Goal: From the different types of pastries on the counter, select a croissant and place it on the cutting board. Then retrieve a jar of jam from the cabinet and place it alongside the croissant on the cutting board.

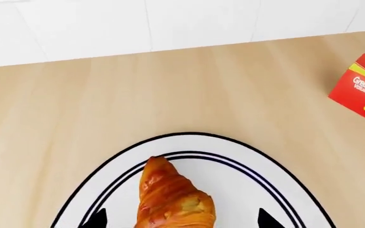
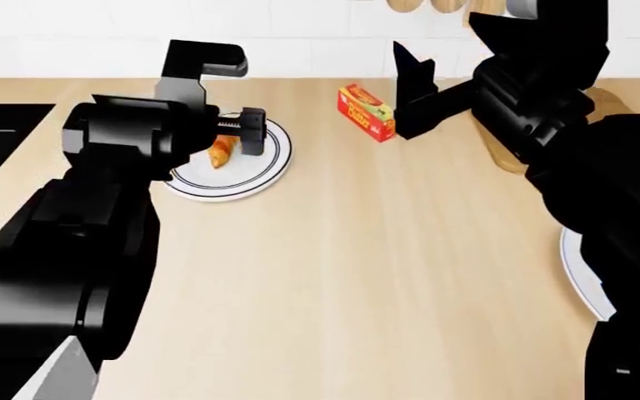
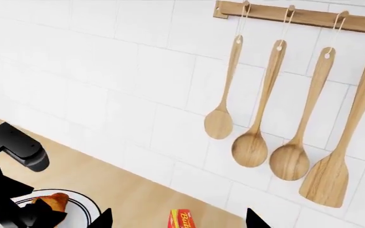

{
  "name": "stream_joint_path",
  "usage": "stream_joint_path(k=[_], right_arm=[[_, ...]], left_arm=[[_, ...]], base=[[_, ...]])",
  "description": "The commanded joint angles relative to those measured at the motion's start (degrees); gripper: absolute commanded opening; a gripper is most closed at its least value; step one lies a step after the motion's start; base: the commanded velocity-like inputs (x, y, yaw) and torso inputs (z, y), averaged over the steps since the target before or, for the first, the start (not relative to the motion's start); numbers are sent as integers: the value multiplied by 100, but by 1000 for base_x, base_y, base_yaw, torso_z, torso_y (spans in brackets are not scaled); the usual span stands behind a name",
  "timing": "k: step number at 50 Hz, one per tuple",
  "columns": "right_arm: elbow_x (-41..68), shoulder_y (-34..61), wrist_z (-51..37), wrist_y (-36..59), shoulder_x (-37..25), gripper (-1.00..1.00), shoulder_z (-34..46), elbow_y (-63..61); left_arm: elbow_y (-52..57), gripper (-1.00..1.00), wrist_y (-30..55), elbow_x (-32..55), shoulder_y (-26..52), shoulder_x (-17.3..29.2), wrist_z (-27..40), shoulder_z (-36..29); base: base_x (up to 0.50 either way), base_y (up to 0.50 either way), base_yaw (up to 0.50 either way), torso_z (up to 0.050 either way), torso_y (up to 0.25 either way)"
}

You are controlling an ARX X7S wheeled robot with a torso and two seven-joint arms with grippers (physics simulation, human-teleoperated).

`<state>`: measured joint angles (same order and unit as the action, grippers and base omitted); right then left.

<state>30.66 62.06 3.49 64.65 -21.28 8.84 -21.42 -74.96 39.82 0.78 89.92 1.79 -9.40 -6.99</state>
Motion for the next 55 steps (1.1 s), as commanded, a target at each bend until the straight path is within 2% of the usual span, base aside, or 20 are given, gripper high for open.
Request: stream_joint_path(k=[1, 55], right_arm=[[-11, -64, 14, -103, -32, 100, 34, 52], [109, -120, -80, -124, -110, 100, 53, 37]], left_arm=[[-2, 100, -14, -51, 11, -19, -88, 13], [-3, 100, 344, -63, -294, 11, -31, 66]], base=[[0, 0, 0, 0, -145], [0, 0, 0, 0, -2]])
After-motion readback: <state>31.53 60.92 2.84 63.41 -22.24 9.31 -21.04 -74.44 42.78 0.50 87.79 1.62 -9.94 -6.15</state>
